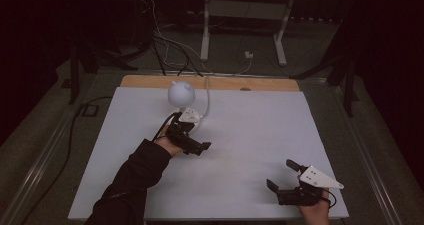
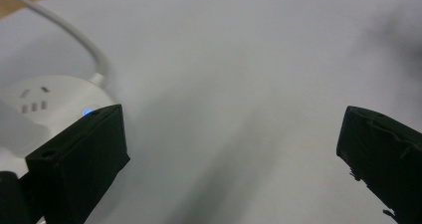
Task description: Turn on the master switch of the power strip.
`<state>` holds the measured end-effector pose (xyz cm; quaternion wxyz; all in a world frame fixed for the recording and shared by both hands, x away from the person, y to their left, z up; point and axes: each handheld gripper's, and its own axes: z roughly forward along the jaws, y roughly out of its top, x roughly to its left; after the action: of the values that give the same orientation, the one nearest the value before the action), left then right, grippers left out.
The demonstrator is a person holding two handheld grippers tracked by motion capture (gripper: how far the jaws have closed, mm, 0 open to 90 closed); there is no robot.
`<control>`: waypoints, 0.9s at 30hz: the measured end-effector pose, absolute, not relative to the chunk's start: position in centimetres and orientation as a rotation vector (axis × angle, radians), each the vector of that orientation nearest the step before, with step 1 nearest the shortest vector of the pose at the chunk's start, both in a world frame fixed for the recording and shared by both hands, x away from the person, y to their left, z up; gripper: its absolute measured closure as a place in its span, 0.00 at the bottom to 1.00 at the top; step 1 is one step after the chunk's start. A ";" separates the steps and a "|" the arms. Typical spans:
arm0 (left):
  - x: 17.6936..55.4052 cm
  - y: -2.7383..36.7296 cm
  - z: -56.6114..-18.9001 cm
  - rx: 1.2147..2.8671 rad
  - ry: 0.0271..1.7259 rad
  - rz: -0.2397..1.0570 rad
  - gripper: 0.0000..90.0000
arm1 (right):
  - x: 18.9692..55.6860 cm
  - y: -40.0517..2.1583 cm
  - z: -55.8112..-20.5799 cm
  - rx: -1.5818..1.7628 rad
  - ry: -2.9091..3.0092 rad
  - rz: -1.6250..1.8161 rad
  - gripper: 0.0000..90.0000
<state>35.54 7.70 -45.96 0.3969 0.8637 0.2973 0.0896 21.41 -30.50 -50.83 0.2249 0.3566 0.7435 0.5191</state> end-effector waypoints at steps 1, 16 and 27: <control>35.3 7.8 -45.9 2.198 0.730 0.217 0.00 | 21.4 -30.5 -50.8 0.980 2.052 1.430 0.00; 33.3 10.0 -46.0 2.229 0.686 0.211 0.00 | 21.3 -30.4 -50.8 0.976 2.055 1.425 0.00; 31.0 12.9 -47.6 2.258 0.710 0.223 0.00 | 21.2 -30.4 -50.7 0.979 2.052 1.423 0.00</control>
<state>30.99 12.92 -47.60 0.3726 0.8814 0.2771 0.0870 21.23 -30.38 -50.72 0.2276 0.3553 0.7450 0.5166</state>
